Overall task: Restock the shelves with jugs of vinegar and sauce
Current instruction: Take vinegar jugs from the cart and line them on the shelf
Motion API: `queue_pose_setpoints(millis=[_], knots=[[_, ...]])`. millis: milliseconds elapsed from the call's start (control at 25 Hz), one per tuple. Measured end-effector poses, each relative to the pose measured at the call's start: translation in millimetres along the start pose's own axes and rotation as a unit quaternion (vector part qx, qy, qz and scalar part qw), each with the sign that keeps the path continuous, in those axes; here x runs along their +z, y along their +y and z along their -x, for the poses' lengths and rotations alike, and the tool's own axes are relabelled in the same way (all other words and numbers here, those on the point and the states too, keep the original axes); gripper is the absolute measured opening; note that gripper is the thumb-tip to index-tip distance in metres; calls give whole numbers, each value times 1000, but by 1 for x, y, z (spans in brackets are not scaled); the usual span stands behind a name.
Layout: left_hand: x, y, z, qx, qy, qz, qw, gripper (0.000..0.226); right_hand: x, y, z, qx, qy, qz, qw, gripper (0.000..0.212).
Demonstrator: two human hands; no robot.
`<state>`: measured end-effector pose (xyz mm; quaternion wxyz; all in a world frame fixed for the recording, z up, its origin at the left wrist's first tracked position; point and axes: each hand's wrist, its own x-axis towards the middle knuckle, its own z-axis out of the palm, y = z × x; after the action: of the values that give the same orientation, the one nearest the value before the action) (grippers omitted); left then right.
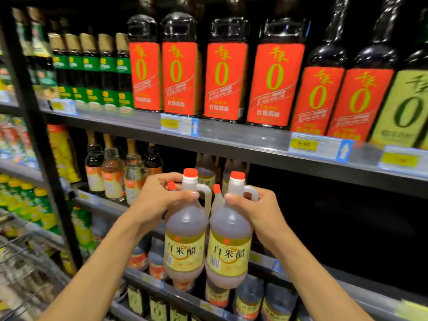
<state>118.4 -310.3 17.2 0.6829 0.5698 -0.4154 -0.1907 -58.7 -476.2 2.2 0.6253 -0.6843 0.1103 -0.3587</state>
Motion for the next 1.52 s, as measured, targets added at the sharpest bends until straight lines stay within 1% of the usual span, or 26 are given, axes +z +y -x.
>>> queue_pose_setpoints(millis=[120,200,360,480,560,600,680,800,880,920,1040,1080,1200,1280,1360,1440,1520], knots=[[2,-5,-24,-6,-38,8,999,36,-5,-3,-8,31,38,-1,999,9],[1,-10,-37,-14,-61,17,998,36,-8,-2,-12,56,57,-3,997,20],[0,-18,-52,-19,-61,21,998,41,-7,-3,-20,112,76,9,991,30],[-7,-23,-62,-24,-55,19,998,38,-1,-2,-30,151,85,23,985,46],[-13,-24,-68,-27,-63,23,997,33,3,0,-36,157,91,18,983,58],[-15,-25,-70,-27,-70,24,997,30,5,2,-38,155,92,8,984,61],[-18,-26,-75,-21,-81,26,996,29,7,6,-44,149,86,-22,985,55],[-21,-25,-85,-16,-71,38,997,31,10,7,-54,144,81,-35,986,41],[-23,-23,-93,-17,-76,39,996,21,11,5,-61,137,92,-27,986,28],[-23,-22,-97,-17,-77,44,996,17,12,3,-65,120,95,-29,988,26],[-20,-19,-109,-1,-65,80,995,19,11,-1,-77,49,112,-27,992,34],[-19,-18,-112,7,-65,91,994,21,11,-1,-81,45,123,-15,991,36],[-17,-22,-120,31,-67,99,992,27,11,9,-88,70,168,33,983,38],[-17,-30,-122,35,-66,89,993,28,11,19,-89,60,185,48,980,41],[-18,-40,-124,44,-71,77,994,29,9,30,-88,37,169,38,984,35],[-19,-50,-126,43,-67,64,995,31,8,39,-86,19,134,33,990,18],[-19,-58,-126,31,-57,50,997,37,8,47,-85,20,122,47,991,11]])
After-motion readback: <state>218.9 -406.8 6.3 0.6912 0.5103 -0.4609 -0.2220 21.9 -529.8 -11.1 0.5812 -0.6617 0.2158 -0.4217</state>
